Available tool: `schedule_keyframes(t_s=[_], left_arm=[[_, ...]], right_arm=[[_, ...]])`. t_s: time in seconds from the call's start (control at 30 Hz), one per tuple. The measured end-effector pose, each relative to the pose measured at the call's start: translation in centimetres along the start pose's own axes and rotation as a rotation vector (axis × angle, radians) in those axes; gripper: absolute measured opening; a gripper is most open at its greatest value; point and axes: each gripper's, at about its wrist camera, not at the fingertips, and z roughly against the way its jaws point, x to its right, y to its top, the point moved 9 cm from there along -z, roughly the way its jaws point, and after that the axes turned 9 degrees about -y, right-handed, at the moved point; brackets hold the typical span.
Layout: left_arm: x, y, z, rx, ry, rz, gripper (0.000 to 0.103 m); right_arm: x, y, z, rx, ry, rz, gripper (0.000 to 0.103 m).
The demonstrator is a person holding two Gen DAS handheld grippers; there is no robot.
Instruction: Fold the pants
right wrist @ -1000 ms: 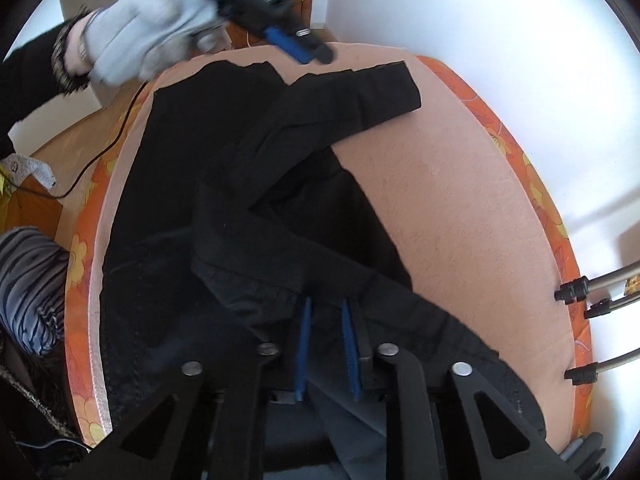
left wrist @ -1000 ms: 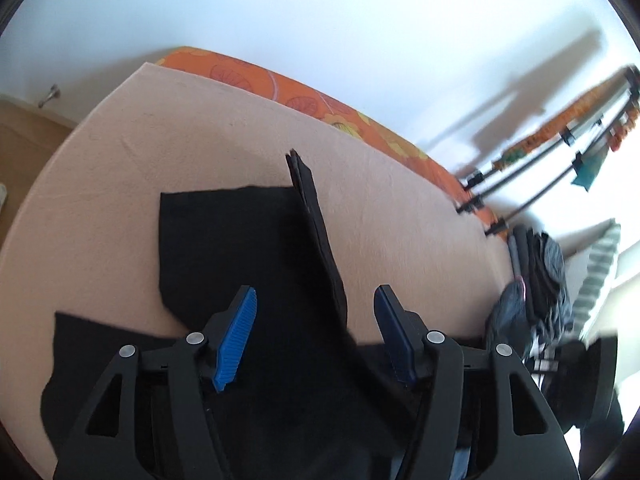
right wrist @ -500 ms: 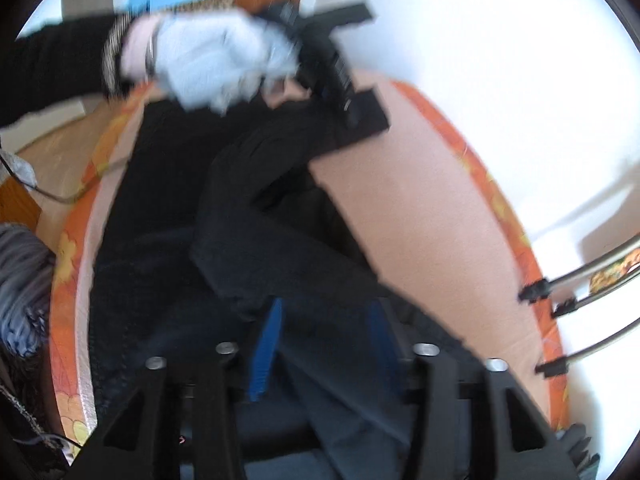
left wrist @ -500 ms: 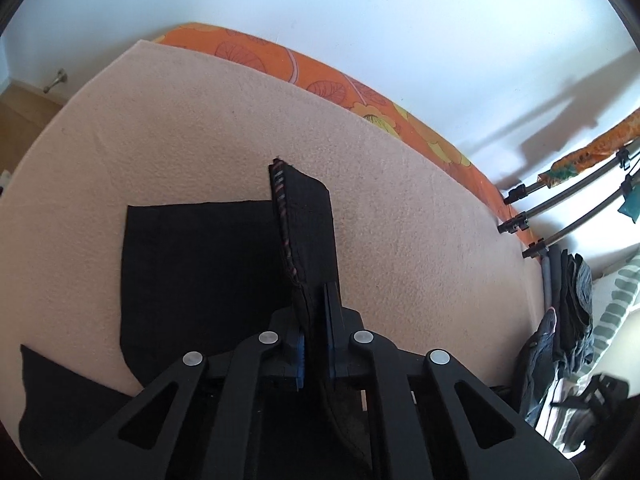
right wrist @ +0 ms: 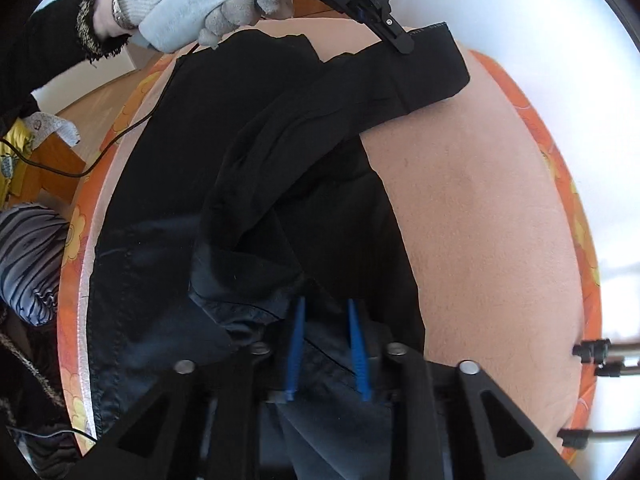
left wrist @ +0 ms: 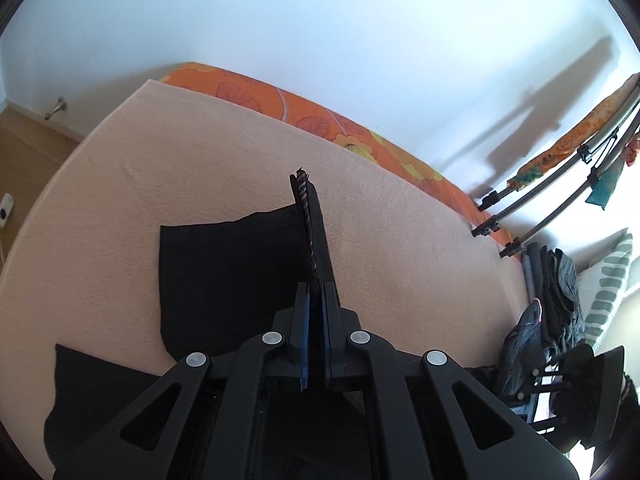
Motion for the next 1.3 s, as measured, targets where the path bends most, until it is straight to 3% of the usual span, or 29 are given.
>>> schedule_keyframes(t_s=[0.13,0.2,0.27,0.3,0.33,0.4,0.47,0.5,0.53,0.63,0.67,0.7,0.73,0.77,0.8,0.83,0.87,0.9,1.07,1.17,1.23,1.3], left_arm=[[0.9,-0.1,-1.0,-0.033,-0.031,-0.016,0.005],[1.2,-0.1,-1.7,-0.042,-0.007,-0.035,0.007],[1.6,-0.1,-2.5,-0.058,0.013,-0.051,0.019],[1.5,0.0,-3.0,-0.069,0.040,-0.054,0.043],[1.5,0.0,-3.4,-0.072,0.062,-0.053,0.049],[1.6,0.0,-4.7,-0.093,0.073,-0.062,0.049],[1.5,-0.3,-5.7,-0.112,0.086,-0.083,0.036],[1.1,-0.3,-6.1,-0.115,0.115,-0.089,0.011],[0.9,-0.4,-6.3,-0.112,0.118,-0.085,0.001],[0.6,-0.3,-5.8,-0.082,0.100,-0.068,0.001],[0.6,-0.3,-5.5,-0.071,0.102,-0.074,0.001],[0.7,-0.2,-5.0,-0.060,0.100,-0.078,0.001],[0.8,0.0,-4.4,-0.047,0.099,-0.078,0.001],[0.8,0.2,-3.7,-0.029,0.093,-0.071,0.001],[0.8,0.5,-2.9,-0.014,0.083,-0.065,0.001],[0.8,0.8,-2.1,0.002,0.082,-0.062,0.001],[1.0,1.2,-1.2,0.020,0.079,-0.063,0.001],[1.2,1.7,-0.3,0.037,0.081,-0.070,0.001],[3.4,5.2,5.4,0.159,0.041,-0.085,0.001],[5.1,6.3,10.2,0.260,-0.004,-0.101,0.001],[5.3,5.6,13.1,0.300,-0.032,-0.107,0.002],[4.5,3.2,14.7,0.295,-0.042,-0.107,0.002]], right_arm=[[-0.7,-0.9,3.0,0.064,-0.064,-0.077,0.000],[-1.6,-1.5,4.0,0.069,-0.061,-0.082,0.000],[-1.7,-2.2,4.3,0.059,-0.071,-0.080,0.001],[-1.6,-2.1,4.3,0.051,-0.075,-0.080,0.001],[-1.5,-2.1,4.2,0.046,-0.080,-0.079,0.001],[-1.1,-1.9,4.5,0.048,-0.069,-0.080,0.001],[-1.2,-1.8,4.2,0.044,-0.066,-0.065,0.001],[-1.3,-1.7,4.0,0.040,-0.063,-0.053,0.000],[-1.4,-1.7,3.8,0.036,-0.064,-0.044,0.001],[-1.6,-1.7,3.0,0.015,-0.065,-0.012,0.008],[-1.8,-1.8,2.8,0.009,-0.075,0.005,0.036],[-2.0,-1.9,2.7,0.015,-0.091,0.023,0.054],[-2.1,-2.1,2.4,0.015,-0.096,0.033,0.056],[-2.2,-2.3,1.9,0.001,-0.094,0.035,0.054],[-2.2,-2.5,1.4,-0.015,-0.103,0.035,0.046],[-2.1,-2.8,1.0,-0.029,-0.122,0.033,0.035],[-1.9,-3.1,0.6,-0.049,-0.137,0.024,0.017],[-1.6,-3.2,0.5,-0.056,-0.152,0.012,0.008],[1.1,-2.1,4.9,0.023,-0.332,-0.078,0.000],[3.4,-1.6,9.4,0.062,-0.523,-0.164,0.000],[2.8,-1.6,12.0,0.083,-0.593,-0.187,0.000],[0.9,-1.8,13.6,0.103,-0.595,-0.219,0.000]])
